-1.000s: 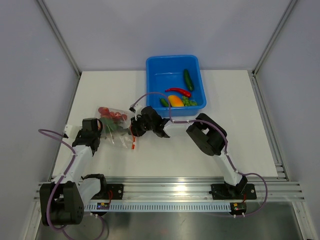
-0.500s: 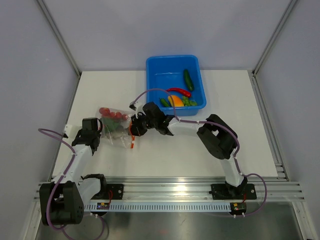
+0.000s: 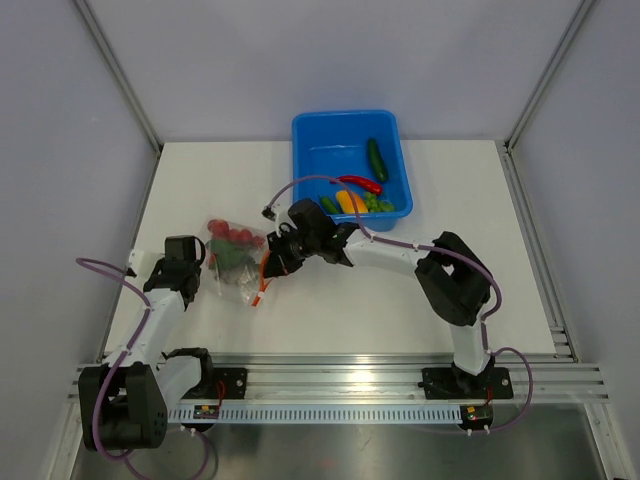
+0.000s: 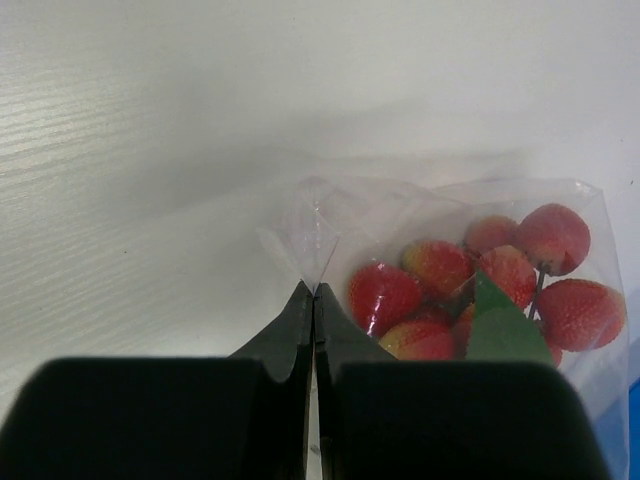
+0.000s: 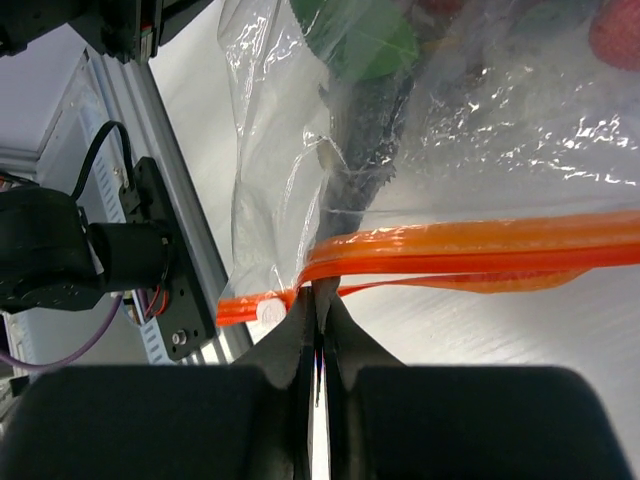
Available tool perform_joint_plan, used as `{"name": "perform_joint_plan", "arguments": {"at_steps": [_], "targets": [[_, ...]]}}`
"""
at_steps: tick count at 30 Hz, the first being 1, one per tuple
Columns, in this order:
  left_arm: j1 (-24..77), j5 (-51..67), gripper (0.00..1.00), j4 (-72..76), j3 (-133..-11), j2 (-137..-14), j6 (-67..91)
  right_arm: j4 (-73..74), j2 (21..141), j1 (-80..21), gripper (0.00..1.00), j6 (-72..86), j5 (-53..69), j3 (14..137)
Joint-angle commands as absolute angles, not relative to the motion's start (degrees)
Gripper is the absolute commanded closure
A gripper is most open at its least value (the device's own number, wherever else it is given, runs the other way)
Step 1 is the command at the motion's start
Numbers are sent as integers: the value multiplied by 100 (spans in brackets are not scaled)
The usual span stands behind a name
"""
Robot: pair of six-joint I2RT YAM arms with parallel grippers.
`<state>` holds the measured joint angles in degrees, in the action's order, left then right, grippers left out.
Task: Open the zip-top bag and remove the fake food
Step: Pick up the fake fish from the zipper food storage bag.
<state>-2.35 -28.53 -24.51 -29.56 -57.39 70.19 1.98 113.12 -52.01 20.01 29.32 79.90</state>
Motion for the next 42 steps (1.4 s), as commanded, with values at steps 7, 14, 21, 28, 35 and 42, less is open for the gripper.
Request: {"name": "perform_joint_plan", "arguments": {"at_steps": [7,14,21,28,35,42], "targets": [[-237,-3120,100,-2452,-3164,-5748,7102,1107,10811,-5247,100,1785,3674,8560],[-237,-3164,100,-2470,-3173,-5748,7110,1213,10424,-5045,100,1775,3805,8411],[-237,-3146,100,-2452,-3173,-5757,7102,2019,10380,-4939,100,1443,4447,8789],[-237,-3120,100,-2452,-3190,-5792,7093,2277,9898,-4729,100,1310,4465,8693],[-246,-3067,100,-2435,-3199,-5801,7058,1750,9159,-4325,100,1503,4158,8174],[-237,-3024,100,-2426,-3208,-5818,7031,1495,8430,-4122,100,1494,3437,7753]]}}
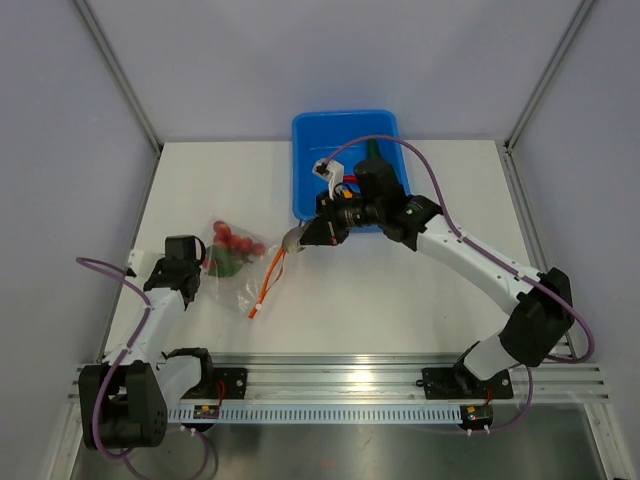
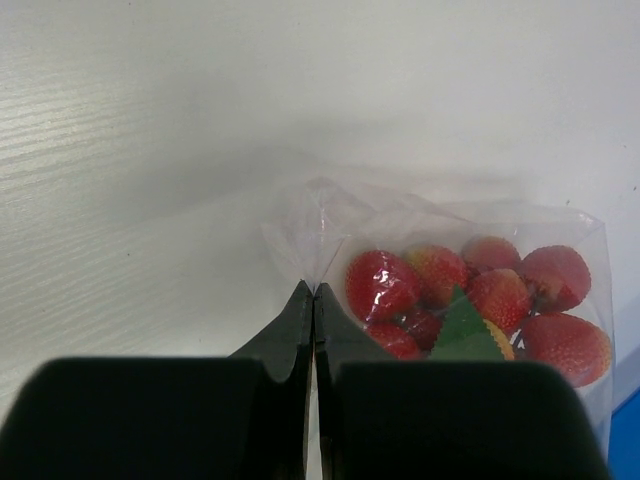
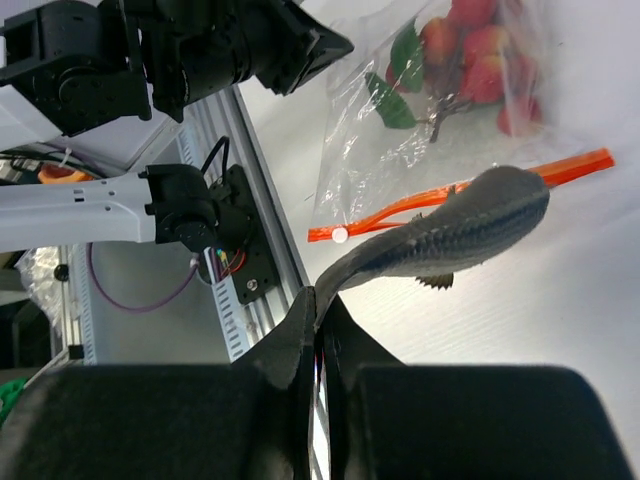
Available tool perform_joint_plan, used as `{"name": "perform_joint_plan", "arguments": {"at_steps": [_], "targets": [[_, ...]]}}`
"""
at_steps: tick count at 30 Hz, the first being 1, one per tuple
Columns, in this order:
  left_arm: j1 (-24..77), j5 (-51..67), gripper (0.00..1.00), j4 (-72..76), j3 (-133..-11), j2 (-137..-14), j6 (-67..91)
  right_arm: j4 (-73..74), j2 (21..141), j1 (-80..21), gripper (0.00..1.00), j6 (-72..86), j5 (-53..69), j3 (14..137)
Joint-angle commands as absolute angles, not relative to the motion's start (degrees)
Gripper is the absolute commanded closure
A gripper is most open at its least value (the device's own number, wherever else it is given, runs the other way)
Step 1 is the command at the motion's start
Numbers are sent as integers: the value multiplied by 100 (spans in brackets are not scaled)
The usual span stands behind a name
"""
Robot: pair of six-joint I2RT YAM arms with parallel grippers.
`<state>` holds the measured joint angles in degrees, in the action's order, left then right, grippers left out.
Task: Open the zip-top bag and remove the fake food
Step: Pick up the fake fish from the zipper food storage bag, then place the fake fish in the bin.
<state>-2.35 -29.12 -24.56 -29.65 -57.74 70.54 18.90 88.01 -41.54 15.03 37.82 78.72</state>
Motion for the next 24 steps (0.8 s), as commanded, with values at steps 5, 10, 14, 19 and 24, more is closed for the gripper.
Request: {"name": "perform_joint_plan", "arguments": {"at_steps": [5,10,14,19,24], "targets": [[-237,-2988,100,-2408,-3208,-5810,7022,1231,8034,-4069,100,1450,2806,7620],[-237,-2962,100,-2426,-3217,-5818,7014,950,7884,-3999,100,1450,2120,7567],[-237,-2944,100,-2408,-3208,-5810,7005,914,8015,-3911,100,1407,1732,7787],[-237,-2857,100,-2382,-3190,-5827,6970,949,8287,-3736,100,1520,1039,8226],[-237,-2778,100,-2364,-3190,-5862,6970,765,8709,-3578,100,1731,572,8700]]}}
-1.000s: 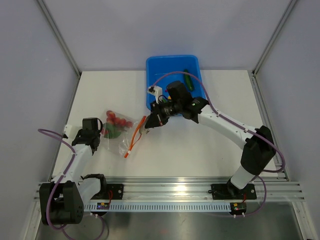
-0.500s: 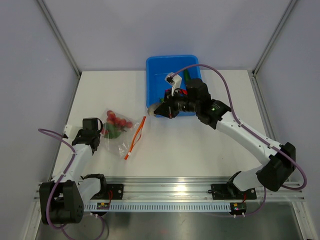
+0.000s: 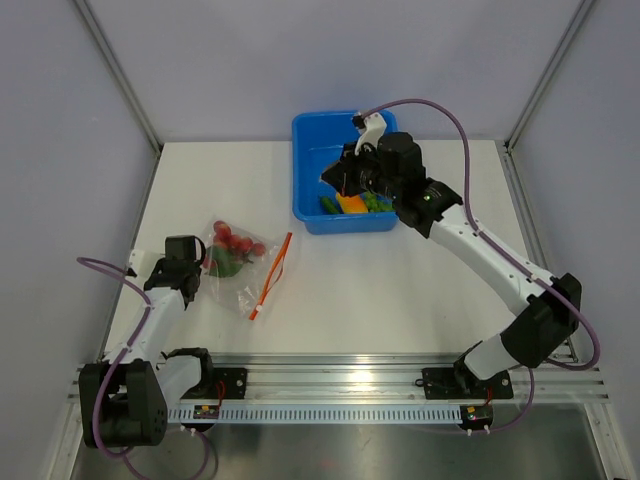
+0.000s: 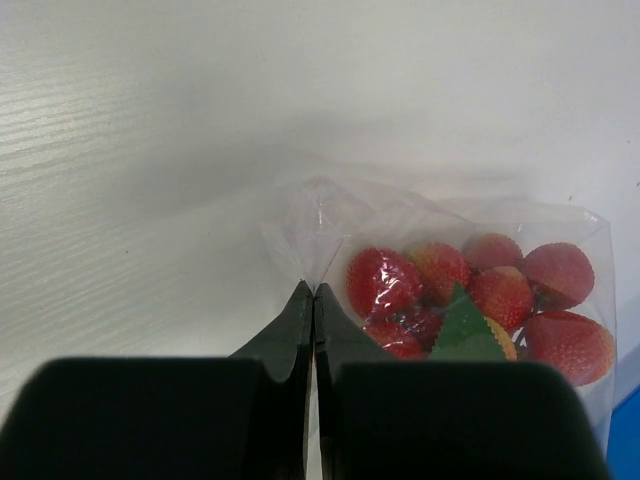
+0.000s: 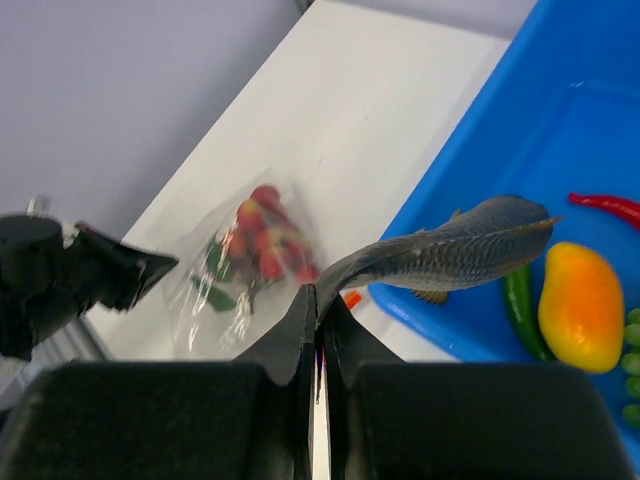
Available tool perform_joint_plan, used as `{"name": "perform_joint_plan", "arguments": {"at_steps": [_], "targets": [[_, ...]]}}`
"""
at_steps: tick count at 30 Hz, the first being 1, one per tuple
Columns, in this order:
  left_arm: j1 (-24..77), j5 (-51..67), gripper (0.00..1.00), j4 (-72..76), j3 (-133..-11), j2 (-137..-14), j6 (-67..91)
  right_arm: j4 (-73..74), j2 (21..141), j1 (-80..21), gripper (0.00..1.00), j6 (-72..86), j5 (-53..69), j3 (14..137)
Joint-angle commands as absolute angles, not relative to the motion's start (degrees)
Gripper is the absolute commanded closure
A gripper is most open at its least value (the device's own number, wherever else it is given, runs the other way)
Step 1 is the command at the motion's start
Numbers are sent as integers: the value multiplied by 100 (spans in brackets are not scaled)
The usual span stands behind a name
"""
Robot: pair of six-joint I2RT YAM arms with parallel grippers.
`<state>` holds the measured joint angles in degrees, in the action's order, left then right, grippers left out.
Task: Open the zip-top bag and remove the fake food
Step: Place the fake fish in the bin.
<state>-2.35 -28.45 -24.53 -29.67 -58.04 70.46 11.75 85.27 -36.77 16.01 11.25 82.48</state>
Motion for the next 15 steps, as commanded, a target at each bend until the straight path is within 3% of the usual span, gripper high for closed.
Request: {"name": "perform_joint_plan", "arguments": {"at_steps": [1,15], "targets": [[-237,-2769,100,-2356,-3190,-5871,6970,712,8901,-3508,100,1810,484,8779],[-237,-2733,100,-2549,-3278,-5994,7040,71,10923,-2778,100,2882,879,10248]]}}
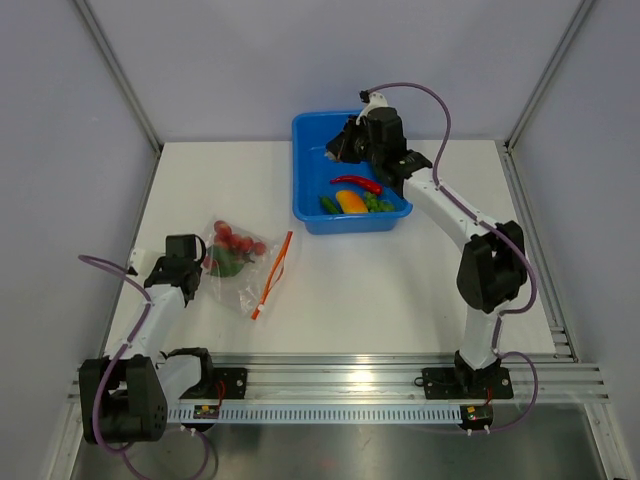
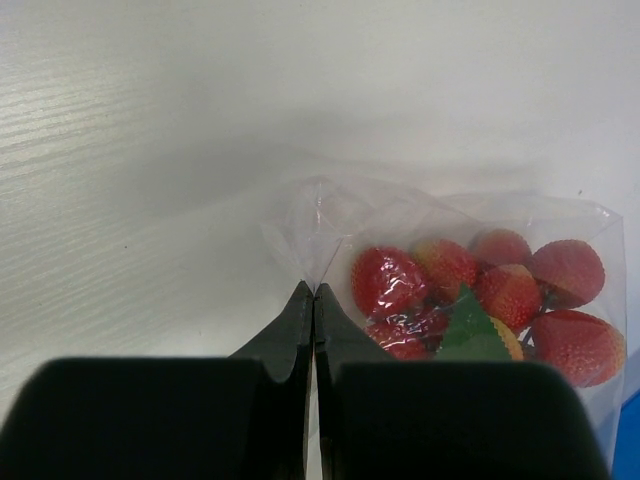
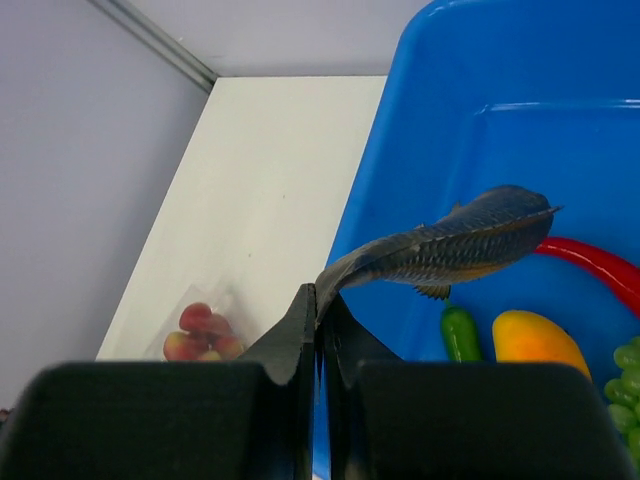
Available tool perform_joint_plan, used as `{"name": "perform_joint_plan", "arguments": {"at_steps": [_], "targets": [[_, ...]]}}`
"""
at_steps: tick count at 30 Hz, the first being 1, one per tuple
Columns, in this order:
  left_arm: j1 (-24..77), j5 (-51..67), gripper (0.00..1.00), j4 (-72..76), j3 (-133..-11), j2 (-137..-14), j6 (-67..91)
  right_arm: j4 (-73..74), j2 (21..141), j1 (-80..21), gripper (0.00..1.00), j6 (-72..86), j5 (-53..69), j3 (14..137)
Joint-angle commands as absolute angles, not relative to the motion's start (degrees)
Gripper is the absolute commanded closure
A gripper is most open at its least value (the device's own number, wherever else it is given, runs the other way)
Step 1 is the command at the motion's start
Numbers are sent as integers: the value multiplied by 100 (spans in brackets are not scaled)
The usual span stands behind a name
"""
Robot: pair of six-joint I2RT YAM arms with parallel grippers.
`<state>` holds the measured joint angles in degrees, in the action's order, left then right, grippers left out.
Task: Open the zip-top bag and remove the fake food
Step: Place the fake fish in the bin.
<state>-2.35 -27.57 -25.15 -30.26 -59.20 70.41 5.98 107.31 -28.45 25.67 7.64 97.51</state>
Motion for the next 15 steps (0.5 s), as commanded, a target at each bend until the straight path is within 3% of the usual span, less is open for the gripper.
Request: {"name": "perform_joint_plan", "arguments": {"at_steps": [1,15], "targets": [[-237,-2725,100,-2566,-3296,-6012,7040,-165,11012,-2760,100,2926,888,10292],[-237,-2725,100,-2690,-3410,-6108,7040,-791,12752,-2452,96,3533,1643,11461]]}}
